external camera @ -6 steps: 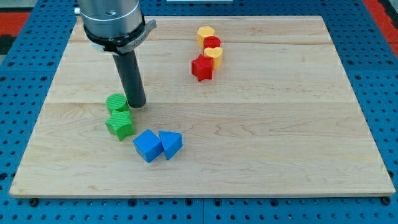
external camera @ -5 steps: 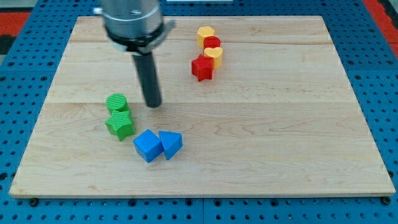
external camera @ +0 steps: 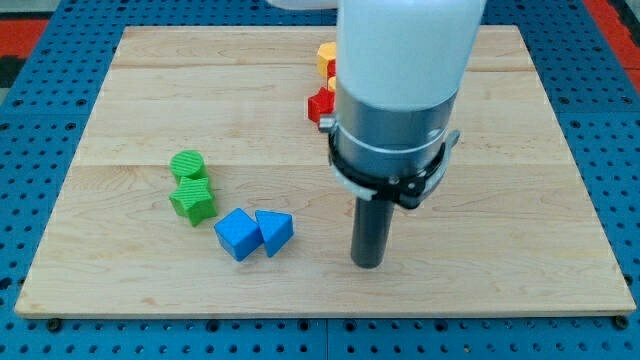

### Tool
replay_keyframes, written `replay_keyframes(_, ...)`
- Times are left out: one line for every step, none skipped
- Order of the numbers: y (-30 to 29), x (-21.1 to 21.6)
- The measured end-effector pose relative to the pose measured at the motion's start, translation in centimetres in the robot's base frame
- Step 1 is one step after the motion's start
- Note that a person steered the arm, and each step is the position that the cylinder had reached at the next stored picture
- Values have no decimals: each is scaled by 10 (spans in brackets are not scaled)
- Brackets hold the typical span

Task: Separate blue cube from blue triangle

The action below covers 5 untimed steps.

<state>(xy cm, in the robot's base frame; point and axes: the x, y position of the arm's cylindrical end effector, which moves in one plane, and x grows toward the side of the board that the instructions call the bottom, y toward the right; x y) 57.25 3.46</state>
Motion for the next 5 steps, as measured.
replay_keyframes(-40, 2)
replay_keyframes(-95, -2)
replay_keyframes(-131, -3)
replay_keyframes(-171, -3)
replay_keyframes(-186, -1)
